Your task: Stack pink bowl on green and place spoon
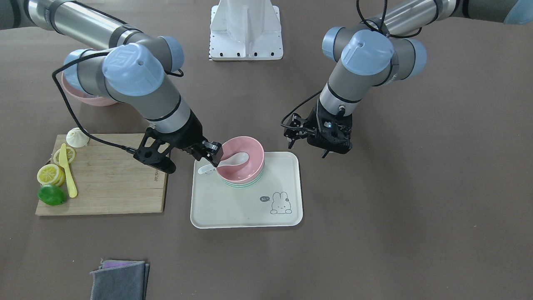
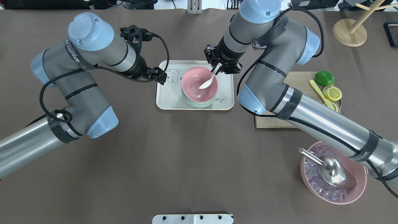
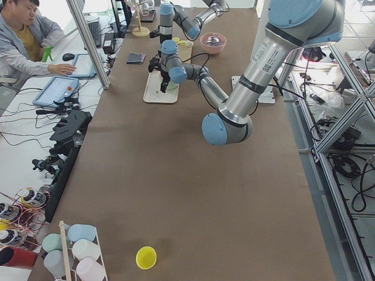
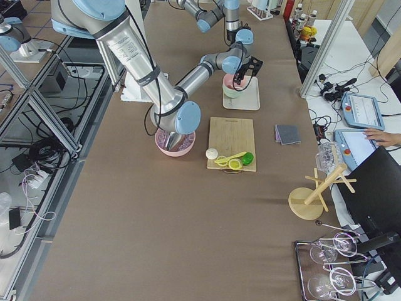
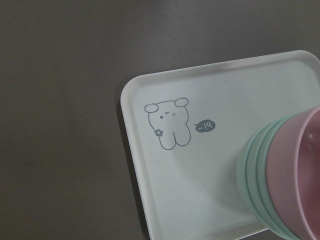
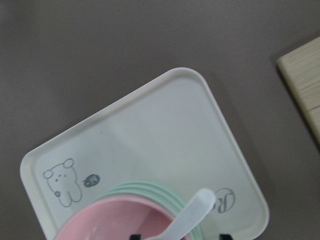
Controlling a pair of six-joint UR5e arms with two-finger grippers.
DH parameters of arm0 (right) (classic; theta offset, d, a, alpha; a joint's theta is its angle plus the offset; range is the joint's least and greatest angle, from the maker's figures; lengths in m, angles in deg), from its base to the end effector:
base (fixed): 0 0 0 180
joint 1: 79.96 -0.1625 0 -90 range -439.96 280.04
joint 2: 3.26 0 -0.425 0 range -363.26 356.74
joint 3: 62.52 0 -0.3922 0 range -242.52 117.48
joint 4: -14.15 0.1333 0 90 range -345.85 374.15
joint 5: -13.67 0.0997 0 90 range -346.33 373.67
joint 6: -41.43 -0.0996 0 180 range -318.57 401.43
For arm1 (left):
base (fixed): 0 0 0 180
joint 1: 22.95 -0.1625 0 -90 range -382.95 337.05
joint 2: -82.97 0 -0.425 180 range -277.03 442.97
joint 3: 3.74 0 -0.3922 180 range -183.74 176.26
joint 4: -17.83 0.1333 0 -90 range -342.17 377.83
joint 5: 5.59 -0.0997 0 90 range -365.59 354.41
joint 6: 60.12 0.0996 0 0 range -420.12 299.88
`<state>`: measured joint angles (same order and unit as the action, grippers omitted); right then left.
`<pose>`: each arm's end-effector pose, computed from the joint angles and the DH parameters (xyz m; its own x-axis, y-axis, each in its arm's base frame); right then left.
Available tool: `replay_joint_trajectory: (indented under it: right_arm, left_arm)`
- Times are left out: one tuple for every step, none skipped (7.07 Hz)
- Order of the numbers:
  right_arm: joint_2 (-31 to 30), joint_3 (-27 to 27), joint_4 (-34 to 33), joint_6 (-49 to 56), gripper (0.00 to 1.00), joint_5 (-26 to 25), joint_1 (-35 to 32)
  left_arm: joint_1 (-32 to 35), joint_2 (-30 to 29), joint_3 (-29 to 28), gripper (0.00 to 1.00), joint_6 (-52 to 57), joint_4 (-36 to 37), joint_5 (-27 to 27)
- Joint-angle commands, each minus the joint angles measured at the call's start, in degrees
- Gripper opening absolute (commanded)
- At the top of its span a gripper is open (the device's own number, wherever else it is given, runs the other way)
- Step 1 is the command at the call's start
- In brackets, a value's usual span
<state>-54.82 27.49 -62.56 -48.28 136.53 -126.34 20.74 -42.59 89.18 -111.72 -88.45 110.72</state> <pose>-0.4247 -0.5606 0.2250 0.4288 0.4438 0.7869 -0.3120 0.8902 -0.3320 0.4335 -0.5374 0.2343 0.5490 0.2456 -0.7989 0.0210 0.9515 0.3069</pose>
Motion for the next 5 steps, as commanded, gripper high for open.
replay_joint_trajectory:
  right_arm:
    - [-15.86,6.84,-0.02,20.74,1.0,8.4,-11.21]
    - [-21.85,6.15,-0.28,36.03,1.0,9.24,-17.97]
    - [-25.31,2.84,-0.46,49.15,1.0,10.55,-24.48]
    - [-26.82,-2.16,-0.55,61.29,1.0,12.91,-30.63]
    - [-28.58,-5.51,0.23,72.11,1.0,12.33,-34.87]
  left_arm:
    - [5.14,4.94,0.15,0.97,7.51,-0.15,3.98]
    - [8.39,8.71,0.67,0.97,13.22,0.02,5.92]
    - [11.99,13.27,1.72,0.97,19.02,0.02,8.81]
    - [17.07,19.32,3.39,0.97,24.04,0.02,13.45]
    - [21.65,24.61,3.58,0.98,27.83,0.02,17.93]
